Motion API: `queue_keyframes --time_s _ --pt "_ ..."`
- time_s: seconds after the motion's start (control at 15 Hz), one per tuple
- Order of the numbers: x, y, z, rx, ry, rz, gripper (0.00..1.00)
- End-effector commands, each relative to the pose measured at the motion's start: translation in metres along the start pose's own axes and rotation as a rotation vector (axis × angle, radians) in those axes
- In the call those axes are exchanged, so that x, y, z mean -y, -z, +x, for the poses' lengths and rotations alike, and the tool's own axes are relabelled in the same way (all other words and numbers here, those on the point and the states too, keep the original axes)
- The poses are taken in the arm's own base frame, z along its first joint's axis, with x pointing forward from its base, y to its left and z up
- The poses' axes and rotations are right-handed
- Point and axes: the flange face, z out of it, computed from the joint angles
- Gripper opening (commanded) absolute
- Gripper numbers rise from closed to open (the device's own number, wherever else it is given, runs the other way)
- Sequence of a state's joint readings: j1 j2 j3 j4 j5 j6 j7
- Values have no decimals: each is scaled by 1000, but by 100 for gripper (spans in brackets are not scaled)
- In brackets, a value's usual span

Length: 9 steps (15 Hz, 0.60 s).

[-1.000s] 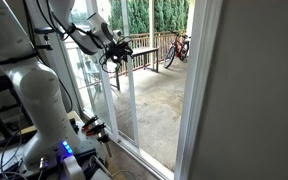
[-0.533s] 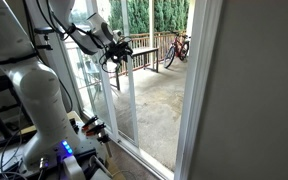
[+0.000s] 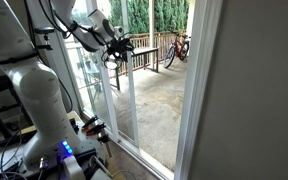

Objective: Close the sliding door

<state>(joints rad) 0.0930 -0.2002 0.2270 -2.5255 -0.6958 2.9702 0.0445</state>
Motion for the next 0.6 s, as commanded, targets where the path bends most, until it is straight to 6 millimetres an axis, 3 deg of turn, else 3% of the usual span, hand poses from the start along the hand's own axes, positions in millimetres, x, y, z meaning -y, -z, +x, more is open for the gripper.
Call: queue_keyframes --time_s 0.0,0.53 --pt "-11 -2 3 -62 -28 -8 100" --pt "2 3 -6 -199 -90 33 100"
